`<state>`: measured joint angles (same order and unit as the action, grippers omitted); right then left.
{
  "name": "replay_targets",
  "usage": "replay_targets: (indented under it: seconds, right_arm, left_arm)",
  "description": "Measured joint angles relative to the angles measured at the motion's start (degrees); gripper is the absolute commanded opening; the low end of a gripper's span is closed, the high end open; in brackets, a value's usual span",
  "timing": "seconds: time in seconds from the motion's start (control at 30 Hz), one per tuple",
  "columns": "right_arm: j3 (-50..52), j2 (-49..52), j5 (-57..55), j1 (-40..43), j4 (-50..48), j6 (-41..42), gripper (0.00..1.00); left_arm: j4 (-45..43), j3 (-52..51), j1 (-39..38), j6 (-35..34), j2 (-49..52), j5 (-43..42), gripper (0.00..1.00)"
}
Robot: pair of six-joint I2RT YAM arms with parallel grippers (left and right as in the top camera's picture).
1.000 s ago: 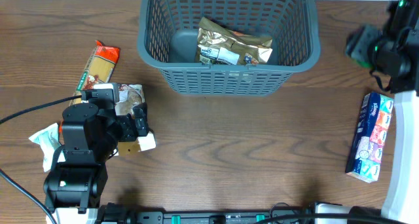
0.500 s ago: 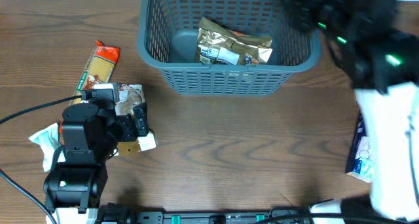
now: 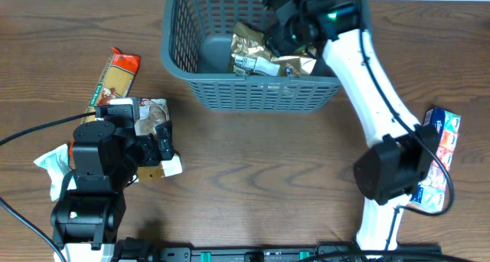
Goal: Pack container
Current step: 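Carry the jar with the right gripper and release it into the basket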
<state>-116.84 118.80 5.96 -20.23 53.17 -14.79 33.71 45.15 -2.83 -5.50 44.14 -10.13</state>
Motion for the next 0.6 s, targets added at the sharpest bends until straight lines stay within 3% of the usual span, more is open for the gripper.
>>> replay_targets:
  seconds: [0.07,0.1,0.2,0.6]
  right_arm:
    - [0.0,1.2,0.5,-0.3,1.3,0.0,0.03]
    - [0.0,1.6,0.8,-0.3,1.9,0.0,0.17]
    - [0.0,1.9,1.5,-0.3,3.4,0.0,0.98]
    - [-2.6,0.5,-0.4,-0.2,4.2,1.5,0.99]
  left_arm:
    - [0.0,0.0,0.0,0.0,0.0,0.0,0.98]
    - [0.0,0.0,0.0,0.0,0.0,0.0,0.98]
    - [0.0,0.0,0.0,0.0,0.0,0.0,0.98]
    - [0.3,0.0,0.0,0.0,0.0,0.0,0.99]
